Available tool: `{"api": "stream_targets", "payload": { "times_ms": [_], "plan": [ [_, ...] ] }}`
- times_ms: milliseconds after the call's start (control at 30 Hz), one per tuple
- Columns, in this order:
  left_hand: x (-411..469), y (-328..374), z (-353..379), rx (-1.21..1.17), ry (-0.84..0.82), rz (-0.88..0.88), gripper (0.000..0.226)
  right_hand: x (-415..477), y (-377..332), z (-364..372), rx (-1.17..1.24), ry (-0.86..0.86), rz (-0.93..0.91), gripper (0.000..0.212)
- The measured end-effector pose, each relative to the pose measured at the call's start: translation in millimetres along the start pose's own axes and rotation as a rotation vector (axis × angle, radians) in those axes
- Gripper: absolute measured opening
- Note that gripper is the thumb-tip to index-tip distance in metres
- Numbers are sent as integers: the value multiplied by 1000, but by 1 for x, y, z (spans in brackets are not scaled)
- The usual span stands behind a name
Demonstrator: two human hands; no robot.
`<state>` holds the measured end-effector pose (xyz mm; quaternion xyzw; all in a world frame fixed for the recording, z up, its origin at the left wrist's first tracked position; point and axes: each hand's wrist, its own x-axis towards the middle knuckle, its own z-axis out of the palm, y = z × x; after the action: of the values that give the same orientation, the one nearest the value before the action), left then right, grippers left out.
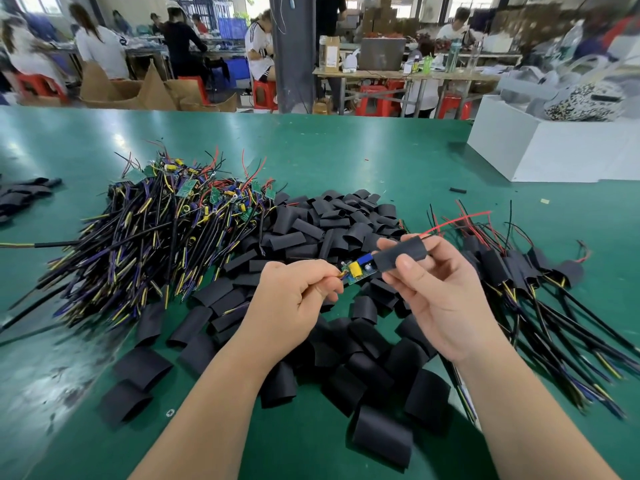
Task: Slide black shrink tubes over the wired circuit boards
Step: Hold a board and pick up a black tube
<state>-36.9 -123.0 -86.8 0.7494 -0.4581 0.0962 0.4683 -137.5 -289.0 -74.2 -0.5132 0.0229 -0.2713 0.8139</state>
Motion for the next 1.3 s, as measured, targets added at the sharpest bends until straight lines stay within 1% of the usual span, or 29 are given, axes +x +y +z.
{"api": "stream_targets", "payload": {
  "times_ms": [67, 167, 200, 233, 300, 333, 367, 400, 467, 533, 567, 633, 700, 767, 867, 967, 1100, 1200, 1300],
  "plan": [
    [-1, -1, 1, 55, -12, 0, 21, 0, 2, 0, -29, 54, -30, 37],
    [-4, -1, 3, 192, -4, -11, 25, 0, 5, -1, -98, 19, -30, 18],
    [-4, -1, 2, 237, -6, -6, 28, 0, 6, -1, -156, 17, -24, 17],
    [-4, -1, 1, 277, -9, 3, 28, -1, 6, -1, -214, 38, -16, 23],
    [-4, -2, 0, 324, -8, 13, 24, -1, 9, 0, -323, 142, 1, 44],
    [-4, -2, 0, 330, 0, 15, 21, -2, 10, 1, -365, 187, 6, 51],
    [-4, -2, 0, 330, 11, 17, 19, -1, 12, 1, -384, 211, 11, 51],
    [-4, -2, 0, 325, 21, 17, 20, -1, 13, 2, -366, 213, 25, 46],
    [-3, 0, 1, 301, 35, 3, 25, -2, 13, 4, -197, 168, 85, 36],
    [-3, 0, 1, 261, 53, -19, 28, -2, 10, 5, -41, 103, 145, 35],
    [-3, 1, 0, 240, 60, -30, 28, -2, 8, 5, -13, 67, 163, 36],
    [-3, 1, 0, 208, 59, -50, 25, -3, 8, 5, -20, 28, 165, 39],
    [-3, 3, 0, 223, 36, -56, 22, -3, 10, 8, -106, 48, 142, 45],
    [-3, 4, 0, 286, 12, -40, 19, -5, 14, 10, -178, 71, 117, 44],
    [-2, 6, -2, 380, 13, -12, 16, -6, 19, 12, -104, 103, 132, 38],
    [-2, 6, -5, 467, 24, 16, 17, -7, 21, 16, -102, 111, 156, 37],
    [-1, 9, -4, 527, 61, 87, 23, -8, 22, 18, -9, 152, 224, 24],
    [-1, 9, -3, 552, 78, 120, 25, -7, 19, 16, 12, 132, 266, 27],
    [-2, 6, -4, 537, 79, 93, 26, -6, 20, 12, 17, 82, 231, 35]
  ]
}}
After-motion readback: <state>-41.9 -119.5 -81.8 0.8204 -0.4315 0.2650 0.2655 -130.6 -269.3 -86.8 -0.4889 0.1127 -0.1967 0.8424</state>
